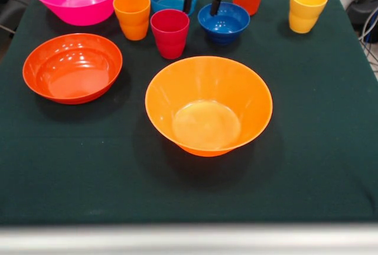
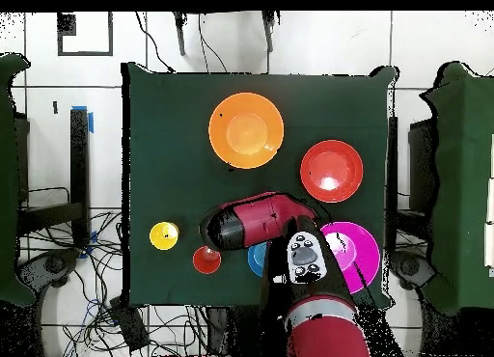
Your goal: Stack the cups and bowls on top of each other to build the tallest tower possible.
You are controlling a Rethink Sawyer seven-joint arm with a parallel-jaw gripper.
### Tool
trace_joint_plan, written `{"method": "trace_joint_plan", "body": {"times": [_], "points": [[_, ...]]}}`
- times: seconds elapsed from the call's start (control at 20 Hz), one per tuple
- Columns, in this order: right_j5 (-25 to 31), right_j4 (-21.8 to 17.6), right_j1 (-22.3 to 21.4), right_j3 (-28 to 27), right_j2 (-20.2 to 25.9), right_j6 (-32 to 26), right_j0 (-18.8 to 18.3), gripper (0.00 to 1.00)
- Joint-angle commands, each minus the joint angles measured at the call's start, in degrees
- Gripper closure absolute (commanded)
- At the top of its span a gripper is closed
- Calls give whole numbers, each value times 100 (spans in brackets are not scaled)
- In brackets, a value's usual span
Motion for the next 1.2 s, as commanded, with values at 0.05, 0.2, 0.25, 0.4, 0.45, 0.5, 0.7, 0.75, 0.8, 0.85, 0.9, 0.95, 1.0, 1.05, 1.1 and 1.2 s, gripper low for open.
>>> {"method": "trace_joint_plan", "body": {"times": [0.05,0.2,0.25,0.4,0.45,0.5,0.7,0.75,0.8,0.85,0.9,0.95,1.0,1.05,1.1,1.2], "points": [[557,-468,158,-256,537,-913,-75,0],[538,-509,231,-326,559,-925,-76,0],[541,-506,241,-342,581,-938,-92,0],[586,-527,270,-419,617,-987,-117,0],[600,-540,271,-436,637,-1027,-139,0],[592,-558,281,-463,658,-1058,-162,0],[618,-662,419,-663,708,-1171,-242,0],[646,-669,416,-677,715,-1169,-251,0],[717,-642,366,-660,740,-1180,-262,0],[789,-615,317,-642,766,-1191,-274,0],[907,-559,224,-603,805,-1225,-287,0],[1025,-504,132,-564,844,-1260,-301,0],[1190,-424,41,-566,887,-1303,-305,0],[1328,-352,-52,-557,945,-1349,-324,0],[1481,-297,-124,-571,993,-1391,-340,0],[1717,-214,-240,-600,1080,-1433,-377,0]]}}
